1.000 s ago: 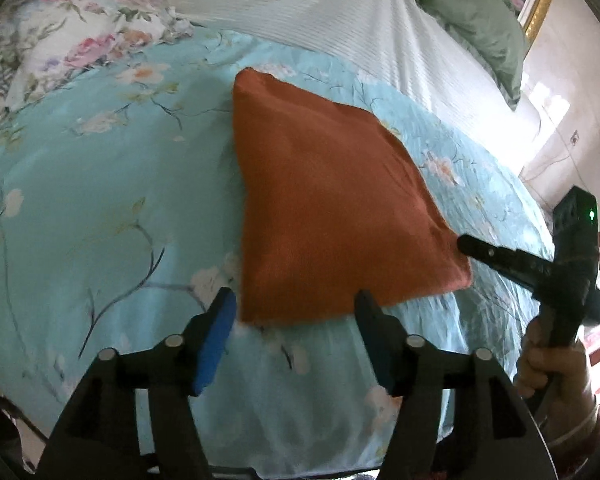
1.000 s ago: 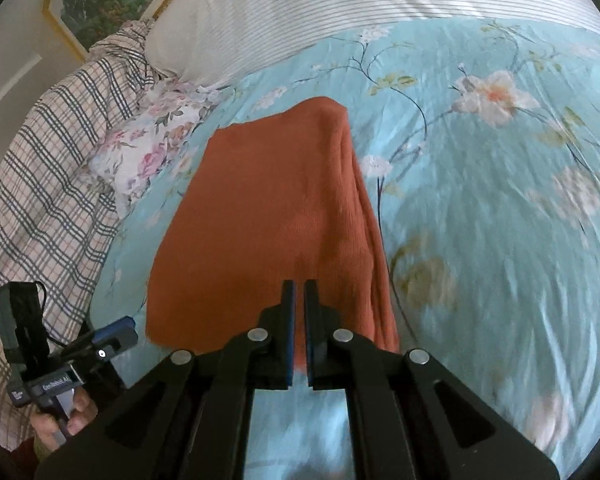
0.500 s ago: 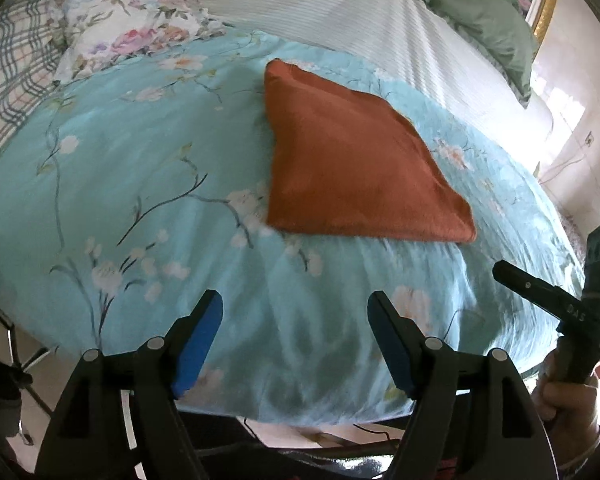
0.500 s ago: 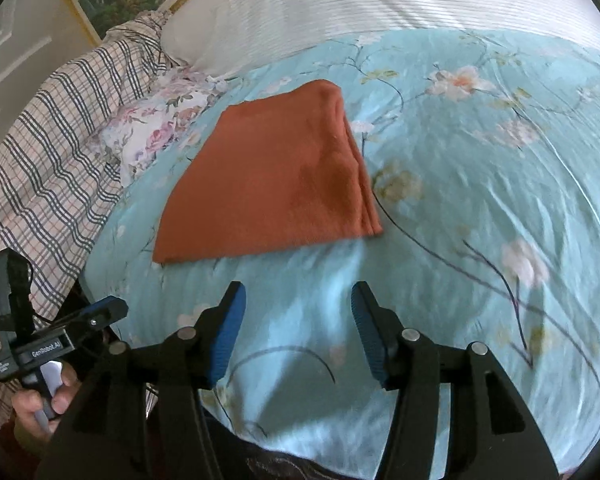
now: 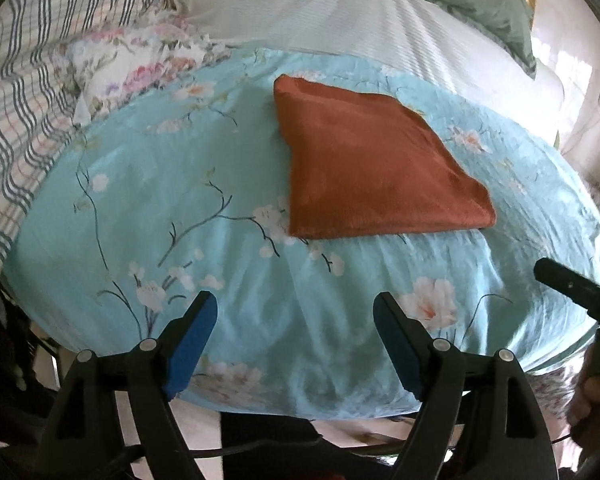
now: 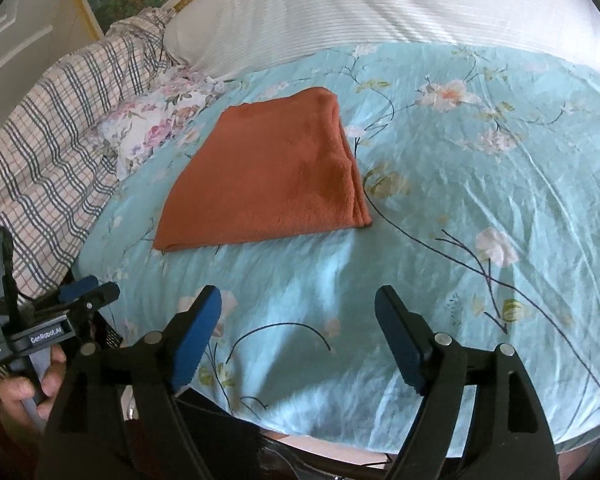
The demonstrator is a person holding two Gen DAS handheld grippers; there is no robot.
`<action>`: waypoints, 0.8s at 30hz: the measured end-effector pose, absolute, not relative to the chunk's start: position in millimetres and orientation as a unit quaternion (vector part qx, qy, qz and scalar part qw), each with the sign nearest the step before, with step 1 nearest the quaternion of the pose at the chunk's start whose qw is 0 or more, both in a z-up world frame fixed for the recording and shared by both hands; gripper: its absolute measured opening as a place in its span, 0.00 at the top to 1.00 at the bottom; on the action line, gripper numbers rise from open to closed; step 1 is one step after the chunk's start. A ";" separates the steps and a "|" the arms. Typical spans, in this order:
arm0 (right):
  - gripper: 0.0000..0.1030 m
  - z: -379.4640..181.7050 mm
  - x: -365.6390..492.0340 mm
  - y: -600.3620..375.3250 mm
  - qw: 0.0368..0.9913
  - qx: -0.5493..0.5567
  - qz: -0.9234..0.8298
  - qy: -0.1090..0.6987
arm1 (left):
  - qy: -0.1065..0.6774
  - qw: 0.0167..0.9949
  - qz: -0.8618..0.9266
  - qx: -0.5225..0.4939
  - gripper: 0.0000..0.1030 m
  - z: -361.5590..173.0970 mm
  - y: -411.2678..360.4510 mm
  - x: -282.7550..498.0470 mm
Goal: Fold small clothes
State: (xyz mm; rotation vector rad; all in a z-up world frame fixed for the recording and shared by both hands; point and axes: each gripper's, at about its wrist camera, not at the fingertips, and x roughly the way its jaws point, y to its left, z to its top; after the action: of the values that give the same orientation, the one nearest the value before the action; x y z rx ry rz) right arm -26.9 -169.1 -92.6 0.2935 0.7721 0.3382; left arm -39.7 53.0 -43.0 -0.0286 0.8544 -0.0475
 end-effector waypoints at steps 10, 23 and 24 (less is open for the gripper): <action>0.00 -21.5 -26.5 -159.3 0.906 0.090 0.235 0.340 | 0.379 0.924 -0.025 0.041 0.15 18.8 52.3 -48.4; 0.00 -70.0 18.5 -162.3 0.879 0.101 0.225 0.408 | 0.440 0.894 0.005 0.087 0.12 -20.7 22.2 -2.1; 0.00 -72.8 20.4 -162.5 0.878 0.102 0.224 0.411 | 0.442 0.893 0.005 0.088 0.12 -22.3 21.4 1.8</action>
State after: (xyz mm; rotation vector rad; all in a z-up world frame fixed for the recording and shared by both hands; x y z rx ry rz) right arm 20.4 -162.5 -72.8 0.2136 0.8581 0.4671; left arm 1.8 21.4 -22.3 0.1824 0.9162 0.0099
